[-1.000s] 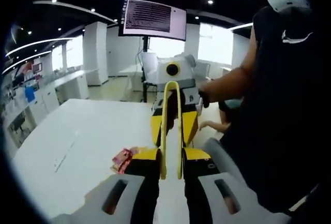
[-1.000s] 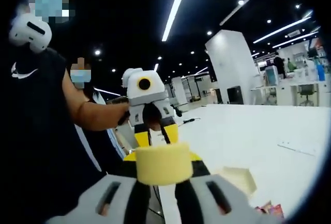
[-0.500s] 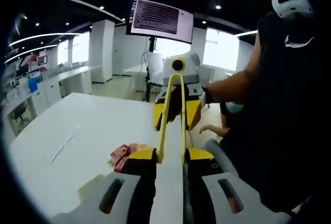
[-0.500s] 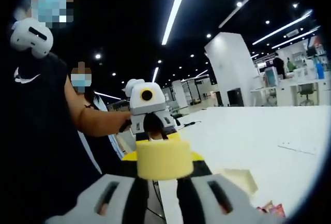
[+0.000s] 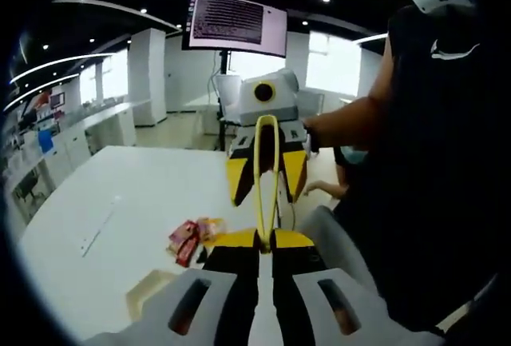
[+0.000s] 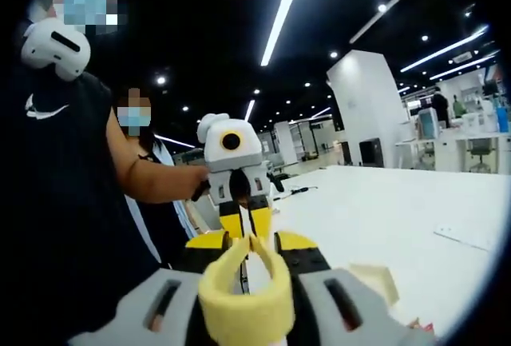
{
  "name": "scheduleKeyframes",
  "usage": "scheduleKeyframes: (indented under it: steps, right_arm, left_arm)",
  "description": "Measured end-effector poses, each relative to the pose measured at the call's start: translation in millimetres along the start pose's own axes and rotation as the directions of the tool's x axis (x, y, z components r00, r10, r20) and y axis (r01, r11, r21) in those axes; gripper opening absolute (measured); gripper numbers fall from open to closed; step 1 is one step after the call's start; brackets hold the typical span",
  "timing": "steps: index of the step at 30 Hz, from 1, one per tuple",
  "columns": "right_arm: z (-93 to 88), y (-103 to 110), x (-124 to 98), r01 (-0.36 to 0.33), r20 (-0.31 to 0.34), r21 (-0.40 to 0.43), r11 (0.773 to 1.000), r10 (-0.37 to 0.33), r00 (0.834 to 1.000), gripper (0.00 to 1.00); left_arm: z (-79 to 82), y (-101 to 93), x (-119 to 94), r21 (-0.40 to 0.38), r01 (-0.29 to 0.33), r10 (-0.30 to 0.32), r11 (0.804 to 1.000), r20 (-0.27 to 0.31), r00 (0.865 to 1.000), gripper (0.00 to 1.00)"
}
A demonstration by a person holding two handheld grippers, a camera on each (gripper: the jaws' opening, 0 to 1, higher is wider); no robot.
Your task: Place the target food into the container with the food tongs after gripping and lifting it, then release it inside without dropping or visibly crushing the food.
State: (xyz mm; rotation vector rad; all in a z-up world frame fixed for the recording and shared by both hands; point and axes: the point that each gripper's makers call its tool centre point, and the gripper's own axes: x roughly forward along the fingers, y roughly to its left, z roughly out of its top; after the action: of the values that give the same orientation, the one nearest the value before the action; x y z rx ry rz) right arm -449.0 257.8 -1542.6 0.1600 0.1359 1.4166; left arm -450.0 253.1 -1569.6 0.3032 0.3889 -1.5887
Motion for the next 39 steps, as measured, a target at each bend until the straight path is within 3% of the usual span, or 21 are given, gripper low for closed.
scheduleKeyframes:
  steps: [15, 23, 26, 39]
  right_arm:
    - [2.1, 7, 6, -0.027, -0.005, 0.0, 1.0, 0.027, 1.0, 0.23]
    - [7.0, 6, 5, -0.027, 0.01, 0.011, 1.0, 0.027, 1.0, 0.25]
    - [7.2, 7, 5, -0.023, 0.015, -0.025, 0.999, 0.024, 1.0, 0.19]
    - [-1.8, 8, 6, -0.03, -0.033, -0.035, 0.999, 0.028, 0.999, 0.19]
  left_arm:
    - [15.3, -4.7, 4, -0.023, 0.032, -0.032, 0.999, 0.009, 0.999, 0.0]
    - [11.3, -5.6, 4, -0.019, 0.037, -0.037, 0.999, -0.019, 0.999, 0.0]
    - [12.5, -5.7, 4, -0.027, 0.04, -0.04, 0.999, -0.014, 0.999, 0.0]
    - [7.3, -8.5, 6, -0.037, 0.05, -0.052, 0.998, -0.043, 0.998, 0.01]
